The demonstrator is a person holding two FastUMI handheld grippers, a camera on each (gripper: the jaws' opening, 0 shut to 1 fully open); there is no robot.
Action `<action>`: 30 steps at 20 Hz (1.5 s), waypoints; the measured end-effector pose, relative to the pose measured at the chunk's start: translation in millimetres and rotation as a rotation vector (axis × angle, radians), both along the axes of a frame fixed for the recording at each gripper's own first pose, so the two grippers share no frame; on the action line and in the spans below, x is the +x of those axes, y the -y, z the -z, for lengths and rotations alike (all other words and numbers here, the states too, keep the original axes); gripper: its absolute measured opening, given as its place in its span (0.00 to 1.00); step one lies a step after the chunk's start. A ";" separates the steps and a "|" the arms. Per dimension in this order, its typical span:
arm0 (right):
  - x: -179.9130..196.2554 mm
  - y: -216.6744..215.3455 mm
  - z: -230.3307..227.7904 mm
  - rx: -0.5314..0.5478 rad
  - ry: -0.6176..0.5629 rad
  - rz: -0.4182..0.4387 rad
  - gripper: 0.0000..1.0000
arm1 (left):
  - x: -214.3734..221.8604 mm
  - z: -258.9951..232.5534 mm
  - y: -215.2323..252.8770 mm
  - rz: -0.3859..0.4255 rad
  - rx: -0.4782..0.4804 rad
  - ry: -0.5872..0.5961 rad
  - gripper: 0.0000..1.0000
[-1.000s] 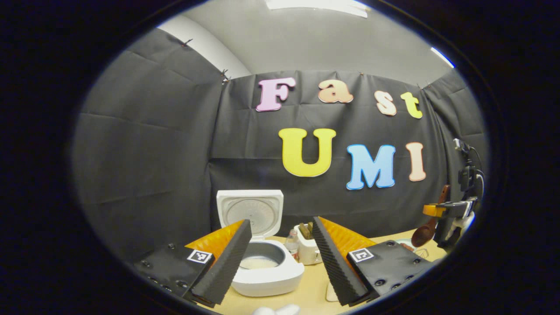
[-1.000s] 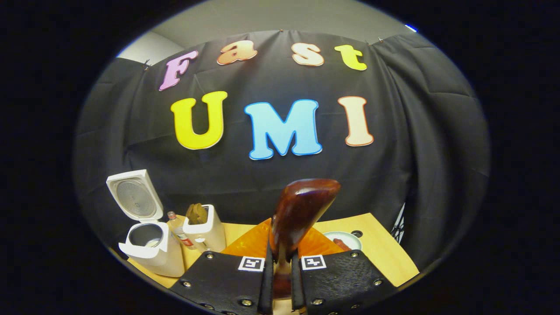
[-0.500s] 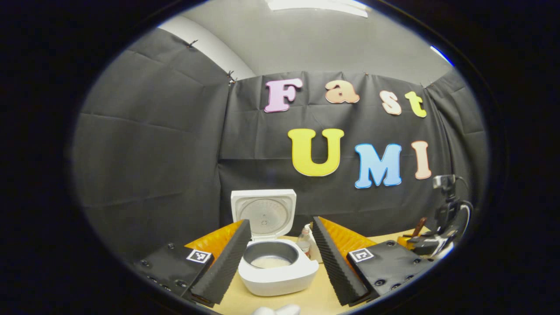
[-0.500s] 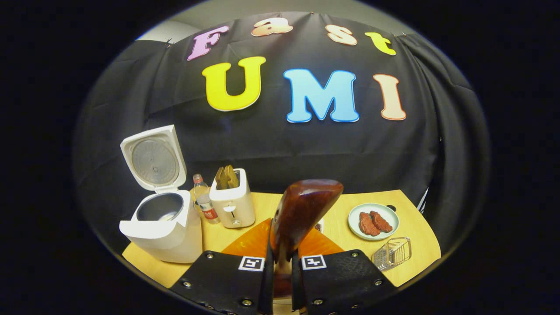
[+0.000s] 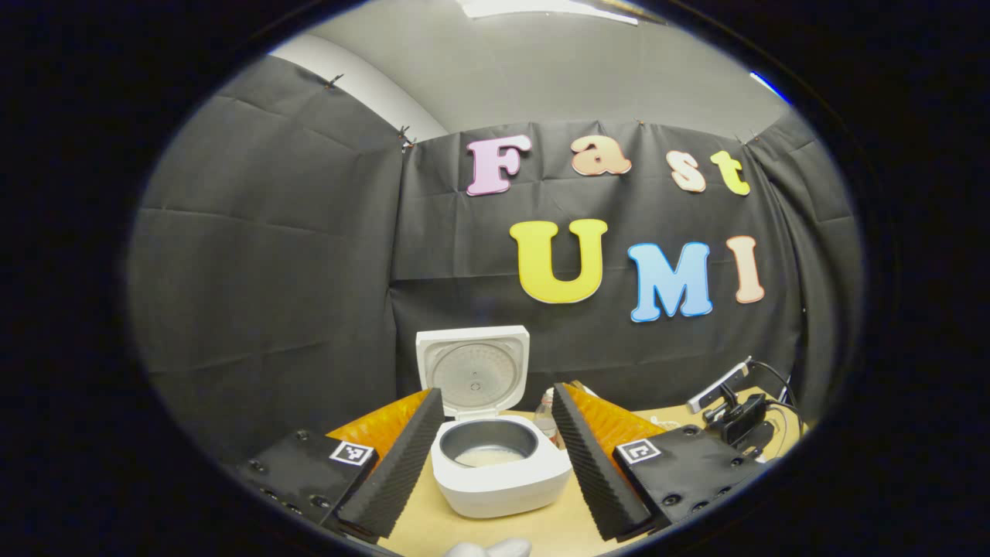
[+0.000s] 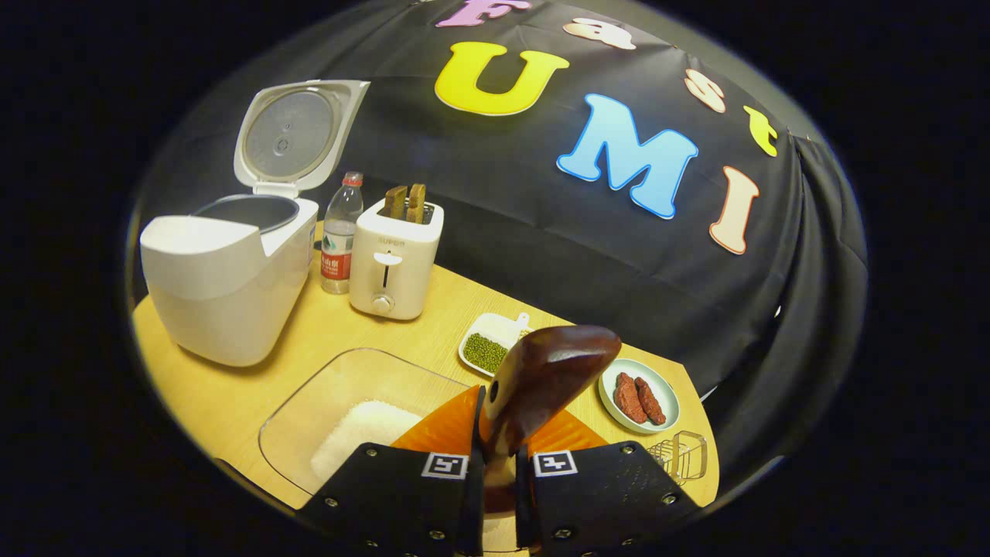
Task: Close the left gripper, press the button to open the rice cooker; take a wooden spoon from the chopstick holder with the right hand, scoop a spoonful of rice and pour it into the rice cooker, then put the wooden spoon back into the chopstick holder.
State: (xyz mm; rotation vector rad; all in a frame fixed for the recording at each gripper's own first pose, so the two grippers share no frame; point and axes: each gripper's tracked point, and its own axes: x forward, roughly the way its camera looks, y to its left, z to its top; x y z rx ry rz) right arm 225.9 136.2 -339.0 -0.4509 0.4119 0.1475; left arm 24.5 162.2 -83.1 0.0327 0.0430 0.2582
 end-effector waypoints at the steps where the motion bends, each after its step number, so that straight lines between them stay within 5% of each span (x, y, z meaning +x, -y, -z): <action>1: 0.0 1.2 5.7 -0.021 -0.006 0.001 0.17 | -1.0 3.3 -4.0 -0.007 0.002 -0.008 0.98; 6: -1.0 -7.3 22.2 -0.049 -0.014 -0.021 0.17 | -5.2 14.3 -12.4 -0.034 -0.003 -0.032 0.98; 17: -8.7 -39.0 38.4 0.104 -0.112 0.002 0.17 | -11.1 16.0 -19.0 -0.046 0.009 -0.042 0.98; 30: -16.1 -63.4 38.5 0.633 -0.305 0.144 0.17 | -17.2 10.2 -26.6 -0.054 0.022 -0.041 0.98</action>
